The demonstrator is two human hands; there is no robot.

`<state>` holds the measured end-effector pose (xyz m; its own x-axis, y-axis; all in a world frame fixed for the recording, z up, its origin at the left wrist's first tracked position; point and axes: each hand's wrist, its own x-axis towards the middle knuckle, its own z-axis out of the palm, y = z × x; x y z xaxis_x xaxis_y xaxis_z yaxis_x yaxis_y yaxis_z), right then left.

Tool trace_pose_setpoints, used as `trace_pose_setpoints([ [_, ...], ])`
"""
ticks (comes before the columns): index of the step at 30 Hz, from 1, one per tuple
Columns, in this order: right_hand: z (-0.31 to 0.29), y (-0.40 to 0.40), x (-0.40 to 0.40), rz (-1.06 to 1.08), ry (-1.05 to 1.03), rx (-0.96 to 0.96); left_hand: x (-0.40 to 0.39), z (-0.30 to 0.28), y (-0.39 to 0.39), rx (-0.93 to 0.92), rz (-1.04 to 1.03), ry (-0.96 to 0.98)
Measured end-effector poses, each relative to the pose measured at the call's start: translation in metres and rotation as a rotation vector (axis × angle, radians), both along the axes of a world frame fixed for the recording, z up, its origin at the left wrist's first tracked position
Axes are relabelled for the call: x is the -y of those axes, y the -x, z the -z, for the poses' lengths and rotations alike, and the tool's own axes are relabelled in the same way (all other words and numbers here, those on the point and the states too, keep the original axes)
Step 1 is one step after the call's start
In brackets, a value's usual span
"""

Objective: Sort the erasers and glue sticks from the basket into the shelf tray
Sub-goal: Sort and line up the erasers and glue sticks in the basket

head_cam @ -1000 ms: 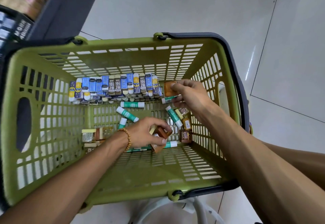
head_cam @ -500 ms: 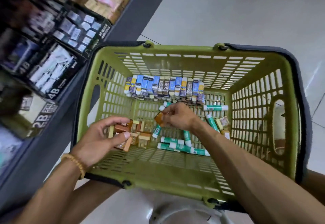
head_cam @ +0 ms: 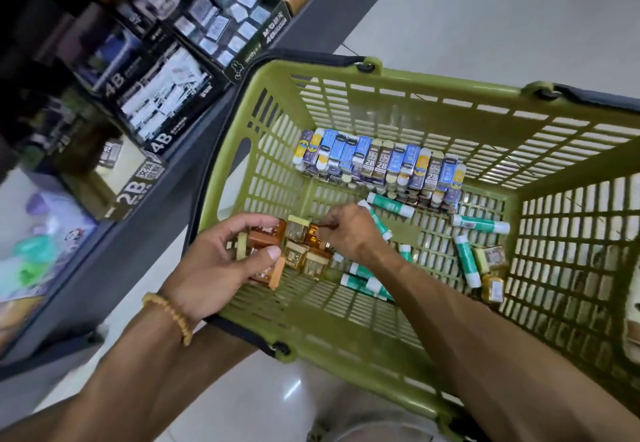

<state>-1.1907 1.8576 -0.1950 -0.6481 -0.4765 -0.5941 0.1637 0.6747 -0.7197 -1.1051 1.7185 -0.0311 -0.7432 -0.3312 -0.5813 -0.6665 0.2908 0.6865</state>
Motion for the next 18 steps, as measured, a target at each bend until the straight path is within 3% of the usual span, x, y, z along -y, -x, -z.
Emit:
trace_pose_setpoints([
  [2, -0.008, 0.001, -0.002, 0.103, 0.107, 0.071, 0.002, 0.002, -0.001, 0.017, 0.024, 0.023],
  [4, -0.025, 0.005, -0.006, 0.232, 0.335, 0.344, 0.003, 0.005, 0.001, 0.04, 0.044, 0.016],
  [7, -0.048, 0.009, -0.008, 0.221, 0.596, 0.676, 0.002, 0.011, 0.005, 0.071, 0.113, -0.005],
  [14, -0.044, 0.004, -0.011, 0.103, 0.701, 0.856, 0.002, 0.019, 0.011, 0.123, 0.155, -0.062],
  [18, -0.038, 0.009, -0.012, 0.331, 0.637, 0.792, 0.004, 0.019, 0.013, 0.21, 0.043, -0.053],
])
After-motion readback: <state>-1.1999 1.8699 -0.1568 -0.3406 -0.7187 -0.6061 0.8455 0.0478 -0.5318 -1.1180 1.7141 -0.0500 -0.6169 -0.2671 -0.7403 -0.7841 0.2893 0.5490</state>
